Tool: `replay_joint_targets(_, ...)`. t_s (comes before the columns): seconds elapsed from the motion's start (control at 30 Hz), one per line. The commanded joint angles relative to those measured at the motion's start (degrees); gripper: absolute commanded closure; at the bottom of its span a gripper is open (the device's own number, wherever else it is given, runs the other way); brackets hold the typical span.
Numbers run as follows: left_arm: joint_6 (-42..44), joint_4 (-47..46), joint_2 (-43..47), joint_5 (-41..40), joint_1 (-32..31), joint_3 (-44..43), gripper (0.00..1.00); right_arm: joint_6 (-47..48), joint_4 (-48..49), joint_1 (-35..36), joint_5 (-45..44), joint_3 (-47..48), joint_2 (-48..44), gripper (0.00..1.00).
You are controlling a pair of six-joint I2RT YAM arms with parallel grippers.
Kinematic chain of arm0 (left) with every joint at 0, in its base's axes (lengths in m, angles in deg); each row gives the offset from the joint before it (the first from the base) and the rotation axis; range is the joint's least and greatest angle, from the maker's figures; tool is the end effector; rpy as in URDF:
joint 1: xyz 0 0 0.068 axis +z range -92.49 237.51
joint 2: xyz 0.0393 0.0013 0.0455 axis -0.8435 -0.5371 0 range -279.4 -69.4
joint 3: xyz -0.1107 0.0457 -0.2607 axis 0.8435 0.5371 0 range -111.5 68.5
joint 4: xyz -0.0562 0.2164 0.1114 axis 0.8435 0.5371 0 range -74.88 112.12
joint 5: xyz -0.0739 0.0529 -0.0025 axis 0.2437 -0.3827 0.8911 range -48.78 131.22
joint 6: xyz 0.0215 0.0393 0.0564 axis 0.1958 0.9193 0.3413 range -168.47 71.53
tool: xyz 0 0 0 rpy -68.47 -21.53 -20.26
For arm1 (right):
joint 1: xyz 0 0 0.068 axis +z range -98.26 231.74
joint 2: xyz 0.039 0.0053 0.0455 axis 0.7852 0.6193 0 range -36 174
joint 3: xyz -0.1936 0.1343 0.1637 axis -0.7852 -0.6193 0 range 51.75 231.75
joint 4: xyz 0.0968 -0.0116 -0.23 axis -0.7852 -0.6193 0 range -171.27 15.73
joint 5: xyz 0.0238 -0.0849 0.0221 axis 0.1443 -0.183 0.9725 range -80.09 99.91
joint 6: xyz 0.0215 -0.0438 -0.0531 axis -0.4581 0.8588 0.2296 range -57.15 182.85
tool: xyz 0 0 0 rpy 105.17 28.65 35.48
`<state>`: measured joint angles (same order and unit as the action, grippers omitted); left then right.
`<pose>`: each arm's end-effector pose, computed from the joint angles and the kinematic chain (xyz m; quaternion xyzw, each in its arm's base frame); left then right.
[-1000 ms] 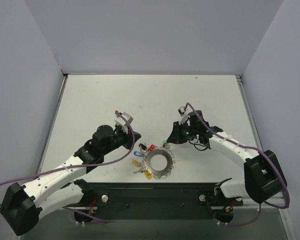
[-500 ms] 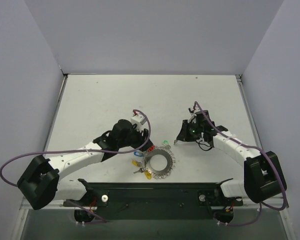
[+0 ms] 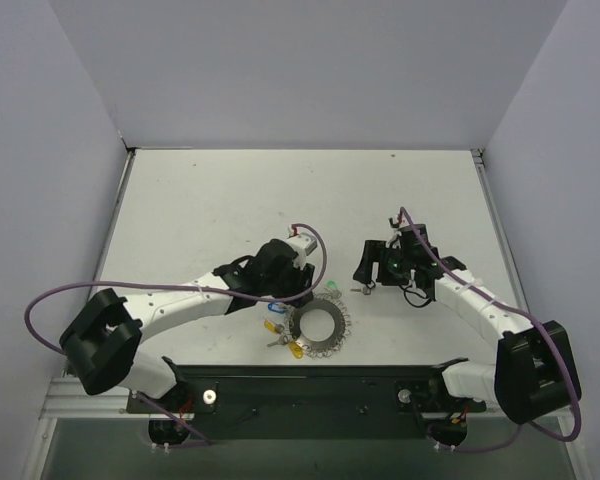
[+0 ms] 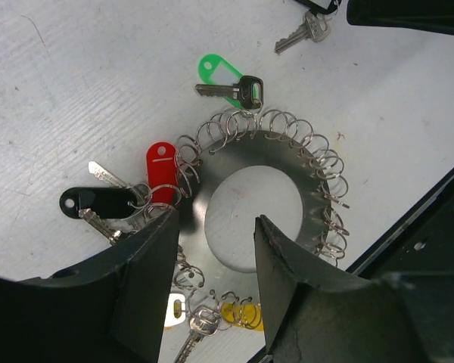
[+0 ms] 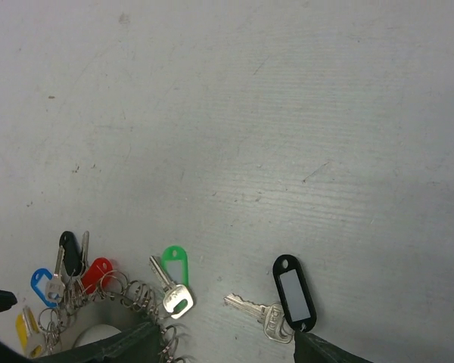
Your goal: Put the keys on the keyring
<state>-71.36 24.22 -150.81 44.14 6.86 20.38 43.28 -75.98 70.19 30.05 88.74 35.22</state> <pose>0.1905 -0.2373 0.2214 0.2294 0.8855 -0.2602 0.3092 0.2416 0.1023 0.2196 -0.0709 0.8778 0.2930 0.3724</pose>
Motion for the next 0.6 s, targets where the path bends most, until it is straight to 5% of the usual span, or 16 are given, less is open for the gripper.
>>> replay_joint_targets(0.0, 1.45, 1.71, -3.23, -4.94, -1.46, -4.35, 0.49, -0.38, -0.57, 0.09, -0.98, -0.08, -1.79, 0.3)
replay_joint_targets(0.17, 2.15, 2.67, -6.13, -7.13, -1.73, -6.11, 0.55, -0.47, -0.31, 0.09, -0.1, -0.25, -0.82, 0.3)
replay_joint_targets(0.57, 3.82, 3.91, -7.72, -6.53, -2.26, -8.4, 0.48, 0.32, -1.45, 0.96, 3.59, -0.61, -0.56, 0.3)
